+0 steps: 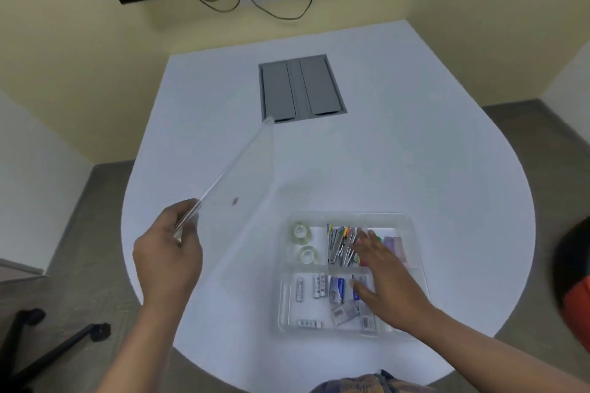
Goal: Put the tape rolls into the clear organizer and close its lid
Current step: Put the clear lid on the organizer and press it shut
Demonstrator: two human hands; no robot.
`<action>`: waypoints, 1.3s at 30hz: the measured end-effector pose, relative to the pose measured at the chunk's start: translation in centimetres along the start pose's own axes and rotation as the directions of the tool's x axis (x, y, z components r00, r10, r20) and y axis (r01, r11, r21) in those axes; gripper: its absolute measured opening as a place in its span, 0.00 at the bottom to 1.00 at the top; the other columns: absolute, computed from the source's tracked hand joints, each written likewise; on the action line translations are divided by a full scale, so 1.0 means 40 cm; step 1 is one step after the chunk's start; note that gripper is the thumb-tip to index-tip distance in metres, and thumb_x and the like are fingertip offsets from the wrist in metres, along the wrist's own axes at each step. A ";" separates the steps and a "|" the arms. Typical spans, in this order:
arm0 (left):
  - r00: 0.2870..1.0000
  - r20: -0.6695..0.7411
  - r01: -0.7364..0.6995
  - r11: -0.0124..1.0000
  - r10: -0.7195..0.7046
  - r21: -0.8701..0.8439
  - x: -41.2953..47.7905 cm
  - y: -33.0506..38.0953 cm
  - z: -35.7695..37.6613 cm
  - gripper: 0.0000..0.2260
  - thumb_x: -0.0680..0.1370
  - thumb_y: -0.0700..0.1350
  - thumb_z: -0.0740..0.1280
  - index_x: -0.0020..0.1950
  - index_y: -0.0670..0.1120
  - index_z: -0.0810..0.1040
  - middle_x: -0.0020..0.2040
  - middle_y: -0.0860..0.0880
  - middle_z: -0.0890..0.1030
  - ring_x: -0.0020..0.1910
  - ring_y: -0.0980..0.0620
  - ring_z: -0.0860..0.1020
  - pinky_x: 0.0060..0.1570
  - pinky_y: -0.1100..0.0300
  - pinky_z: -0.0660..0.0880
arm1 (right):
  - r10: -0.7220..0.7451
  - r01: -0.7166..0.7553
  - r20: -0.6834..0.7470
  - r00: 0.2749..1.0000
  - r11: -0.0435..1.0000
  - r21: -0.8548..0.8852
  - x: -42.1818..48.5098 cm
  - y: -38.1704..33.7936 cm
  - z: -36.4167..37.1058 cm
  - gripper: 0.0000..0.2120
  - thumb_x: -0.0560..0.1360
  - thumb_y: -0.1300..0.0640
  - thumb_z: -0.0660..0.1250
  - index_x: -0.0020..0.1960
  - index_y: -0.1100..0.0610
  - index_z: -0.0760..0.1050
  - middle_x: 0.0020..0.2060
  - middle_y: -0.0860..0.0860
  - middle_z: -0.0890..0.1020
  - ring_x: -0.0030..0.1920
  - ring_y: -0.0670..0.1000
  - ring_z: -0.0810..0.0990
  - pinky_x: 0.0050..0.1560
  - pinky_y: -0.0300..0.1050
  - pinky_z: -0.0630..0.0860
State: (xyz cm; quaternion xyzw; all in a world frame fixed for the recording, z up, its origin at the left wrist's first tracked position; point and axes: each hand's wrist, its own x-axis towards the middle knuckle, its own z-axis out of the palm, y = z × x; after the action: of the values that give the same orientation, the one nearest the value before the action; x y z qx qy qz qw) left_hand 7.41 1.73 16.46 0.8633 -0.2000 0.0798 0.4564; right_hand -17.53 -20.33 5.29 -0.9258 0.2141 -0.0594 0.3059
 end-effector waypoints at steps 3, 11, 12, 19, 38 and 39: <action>0.996 0.079 -0.020 0.977 0.037 -0.211 0.021 0.065 -0.011 0.12 0.76 0.43 0.71 0.52 0.61 0.80 0.50 0.65 0.83 0.51 0.65 0.80 0.47 0.76 0.73 | 0.079 -0.066 -0.087 0.993 0.987 0.144 0.013 -0.007 -0.063 0.30 0.77 0.55 0.67 0.75 0.48 0.60 0.77 0.41 0.50 0.77 0.42 0.47 0.75 0.42 0.49; 0.932 0.333 0.065 0.838 0.144 -0.542 0.035 0.143 0.011 0.16 0.73 0.32 0.70 0.52 0.52 0.81 0.50 0.51 0.86 0.49 0.47 0.84 0.46 0.59 0.81 | 0.234 -0.097 -0.370 0.899 0.931 0.352 0.035 -0.010 -0.248 0.36 0.77 0.52 0.66 0.78 0.49 0.50 0.78 0.43 0.52 0.76 0.39 0.51 0.73 0.40 0.51; 0.914 0.370 0.079 0.826 0.163 -0.558 0.037 0.147 0.014 0.15 0.73 0.32 0.70 0.52 0.51 0.81 0.50 0.50 0.86 0.48 0.46 0.84 0.45 0.61 0.80 | 0.246 -0.104 -0.373 0.895 0.926 0.362 0.033 -0.006 -0.268 0.36 0.77 0.51 0.65 0.78 0.48 0.49 0.78 0.43 0.52 0.75 0.39 0.51 0.73 0.40 0.51; 0.804 0.527 0.087 0.821 0.277 -0.564 0.056 0.164 0.040 0.11 0.71 0.39 0.71 0.51 0.50 0.82 0.49 0.49 0.86 0.49 0.45 0.84 0.48 0.61 0.80 | 0.331 -0.105 -0.321 0.887 0.824 0.557 0.002 0.023 -0.314 0.14 0.80 0.60 0.63 0.61 0.46 0.75 0.49 0.47 0.84 0.51 0.45 0.81 0.56 0.37 0.75; 0.674 0.653 0.411 0.910 -0.345 0.057 -0.155 -0.063 0.248 0.16 0.72 0.40 0.74 0.59 0.45 0.79 0.46 0.48 0.84 0.44 0.51 0.83 0.49 0.56 0.77 | 0.780 -0.449 0.060 0.623 0.295 0.843 -0.101 0.142 -0.126 0.10 0.81 0.60 0.60 0.57 0.52 0.79 0.41 0.54 0.79 0.37 0.51 0.74 0.40 0.42 0.74; 0.678 0.647 0.399 0.914 -0.350 0.076 -0.156 -0.066 0.253 0.17 0.72 0.41 0.74 0.60 0.45 0.79 0.46 0.48 0.84 0.45 0.50 0.82 0.50 0.55 0.77 | 0.782 -0.470 0.053 0.620 0.317 0.824 -0.102 0.149 -0.120 0.10 0.81 0.60 0.61 0.58 0.52 0.78 0.42 0.53 0.79 0.37 0.51 0.75 0.40 0.42 0.75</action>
State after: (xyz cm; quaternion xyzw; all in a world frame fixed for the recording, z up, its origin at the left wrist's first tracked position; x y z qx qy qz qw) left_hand 2.41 -3.52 6.69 0.8424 -0.1671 -0.3256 0.3956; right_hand -24.51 -25.46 5.70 -0.5050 0.5660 -0.1861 0.6246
